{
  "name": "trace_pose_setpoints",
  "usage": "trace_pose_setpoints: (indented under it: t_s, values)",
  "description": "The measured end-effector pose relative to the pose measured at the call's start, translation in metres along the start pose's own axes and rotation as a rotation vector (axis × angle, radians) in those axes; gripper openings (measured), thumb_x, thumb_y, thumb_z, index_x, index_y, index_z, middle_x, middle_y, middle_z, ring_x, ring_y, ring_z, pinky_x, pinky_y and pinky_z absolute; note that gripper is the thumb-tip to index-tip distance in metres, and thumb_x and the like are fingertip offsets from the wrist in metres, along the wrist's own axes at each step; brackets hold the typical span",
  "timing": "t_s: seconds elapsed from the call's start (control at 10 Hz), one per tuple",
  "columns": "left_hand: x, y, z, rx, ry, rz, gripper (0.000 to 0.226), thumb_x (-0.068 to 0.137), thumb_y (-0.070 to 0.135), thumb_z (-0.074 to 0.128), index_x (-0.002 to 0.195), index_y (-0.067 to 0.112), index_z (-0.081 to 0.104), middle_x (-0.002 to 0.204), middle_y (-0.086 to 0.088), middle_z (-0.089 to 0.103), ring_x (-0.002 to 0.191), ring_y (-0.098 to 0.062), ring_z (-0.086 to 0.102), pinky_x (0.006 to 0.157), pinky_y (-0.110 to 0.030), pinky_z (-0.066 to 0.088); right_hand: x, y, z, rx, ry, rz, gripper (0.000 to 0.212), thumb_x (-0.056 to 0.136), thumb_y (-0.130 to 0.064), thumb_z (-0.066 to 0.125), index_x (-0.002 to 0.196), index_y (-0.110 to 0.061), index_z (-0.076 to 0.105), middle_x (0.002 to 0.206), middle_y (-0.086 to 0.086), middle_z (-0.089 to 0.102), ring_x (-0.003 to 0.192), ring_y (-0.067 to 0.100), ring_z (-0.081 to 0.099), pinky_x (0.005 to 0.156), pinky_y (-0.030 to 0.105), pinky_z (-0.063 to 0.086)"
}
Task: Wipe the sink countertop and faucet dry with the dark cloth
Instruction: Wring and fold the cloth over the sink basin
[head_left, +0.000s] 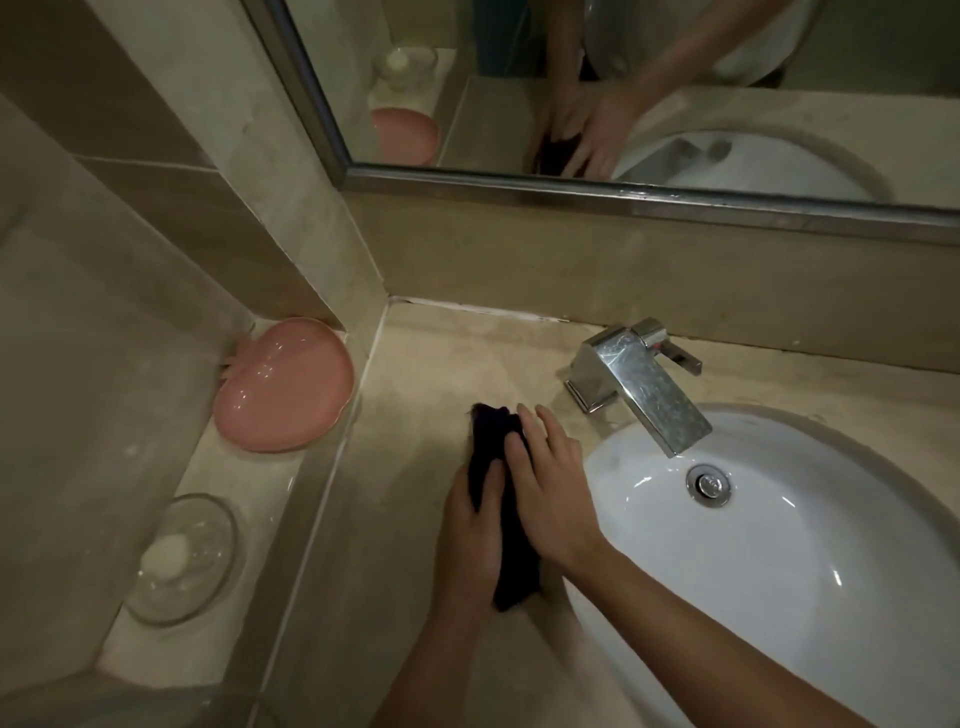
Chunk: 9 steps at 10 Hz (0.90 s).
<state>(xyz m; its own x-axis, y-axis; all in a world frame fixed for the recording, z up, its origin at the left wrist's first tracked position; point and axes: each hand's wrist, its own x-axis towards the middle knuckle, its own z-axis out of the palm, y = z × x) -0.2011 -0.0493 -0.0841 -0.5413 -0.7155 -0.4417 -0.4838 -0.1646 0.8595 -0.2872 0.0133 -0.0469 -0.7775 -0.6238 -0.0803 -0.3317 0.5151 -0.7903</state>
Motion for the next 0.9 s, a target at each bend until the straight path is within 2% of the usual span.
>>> trace_pose_setpoints:
  t_s: [0.1, 0.2, 0.3, 0.4, 0.5, 0.6, 0.7, 0.8, 0.9]
  values:
    - [-0.003, 0.004, -0.013, 0.417, 0.252, 0.132, 0.056, 0.095, 0.033, 0.058, 0.148, 0.038, 0.038, 0.15, 0.006, 0.046, 0.135, -0.016, 0.047, 0.107, -0.036, 0.044, -0.024, 0.022, -0.016, -0.067, 0.03, 0.032, 0.05, 0.105, -0.041, 0.036, 0.153, -0.025, 0.034, 0.161, -0.007, 0.024, 0.144, 0.01, 0.019, 0.115, 0.024, 0.016]
    - [0.01, -0.005, -0.011, 0.861, 0.222, 0.47, 0.059, 0.101, 0.032, 0.05, 0.156, 0.029, 0.03, 0.162, -0.004, 0.028, 0.148, -0.025, 0.027, 0.117, -0.045, 0.032, -0.08, 0.052, -0.029, -0.126, 0.056, 0.083, 0.047, 0.098, -0.037, 0.044, 0.143, -0.027, 0.049, 0.152, -0.012, 0.036, 0.138, -0.007, 0.023, 0.112, 0.017, 0.021]
    - [0.027, -0.023, 0.0, 1.012, -0.047, 0.692, 0.057, 0.107, 0.039, 0.028, 0.161, 0.027, 0.012, 0.169, 0.003, 0.007, 0.155, -0.02, 0.007, 0.121, -0.045, 0.02, -0.125, 0.083, -0.038, -0.143, 0.103, 0.149, 0.038, 0.085, -0.034, 0.05, 0.118, -0.025, 0.067, 0.129, -0.002, 0.059, 0.121, -0.009, 0.042, 0.103, 0.003, 0.026]
    - [0.044, -0.013, 0.016, 1.069, -0.038, 0.685, 0.059, 0.106, 0.039, 0.025, 0.161, 0.025, 0.008, 0.169, 0.002, 0.006, 0.155, -0.019, 0.005, 0.123, -0.042, 0.011, -0.157, 0.134, -0.045, -0.071, 0.061, 0.252, 0.024, 0.087, -0.009, 0.056, 0.105, 0.003, 0.068, 0.09, -0.018, 0.073, 0.087, -0.011, 0.06, 0.084, 0.0, 0.042]
    - [0.078, 0.019, 0.041, 1.051, -0.063, 0.681, 0.059, 0.104, 0.039, 0.028, 0.16, 0.023, 0.018, 0.168, 0.0, 0.016, 0.154, -0.022, 0.013, 0.125, -0.043, 0.011, -0.182, 0.17, -0.06, 0.197, -0.235, 0.388, 0.027, 0.099, 0.016, 0.03, 0.118, 0.032, 0.044, 0.07, -0.007, 0.076, 0.064, -0.001, 0.067, 0.073, 0.009, 0.049]
    - [0.125, 0.05, 0.056, 1.025, -0.19, 0.729, 0.06, 0.1, 0.034, 0.025, 0.159, 0.022, 0.025, 0.166, 0.0, 0.023, 0.153, -0.022, 0.018, 0.126, -0.039, 0.005, -0.162, 0.156, -0.067, 0.371, -0.199, 0.572, 0.086, 0.101, 0.016, 0.021, 0.033, -0.013, 0.064, 0.068, 0.014, 0.074, 0.048, 0.008, 0.064, 0.061, 0.009, 0.048]
    - [0.155, 0.068, 0.051, 1.063, -0.364, 0.826, 0.064, 0.095, 0.035, 0.016, 0.159, 0.027, 0.022, 0.166, 0.003, 0.02, 0.153, -0.017, 0.014, 0.124, -0.031, -0.004, -0.147, 0.136, -0.074, 0.09, 0.064, 0.318, 0.067, 0.093, 0.012, 0.046, 0.059, -0.039, 0.073, 0.081, -0.013, 0.076, 0.066, -0.012, 0.063, 0.073, -0.001, 0.044]
    - [0.157, 0.058, 0.036, 1.095, -0.275, 0.825, 0.06, 0.101, 0.042, 0.021, 0.159, 0.028, 0.022, 0.166, 0.004, 0.022, 0.152, -0.02, 0.018, 0.124, -0.033, 0.0, -0.138, 0.128, -0.07, -0.221, 0.156, 0.076, 0.028, 0.081, -0.025, 0.048, 0.094, -0.045, 0.063, 0.116, -0.029, 0.056, 0.102, -0.017, 0.051, 0.095, -0.003, 0.03]
    - [0.147, 0.037, 0.012, 1.076, -0.014, 0.659, 0.06, 0.101, 0.049, 0.027, 0.159, 0.031, 0.024, 0.166, 0.002, 0.023, 0.152, -0.023, 0.02, 0.125, -0.041, 0.009, -0.126, 0.129, -0.075, -0.152, 0.075, 0.084, 0.03, 0.083, -0.035, 0.047, 0.104, -0.053, 0.059, 0.127, -0.03, 0.052, 0.112, -0.009, 0.047, 0.094, -0.002, 0.029]
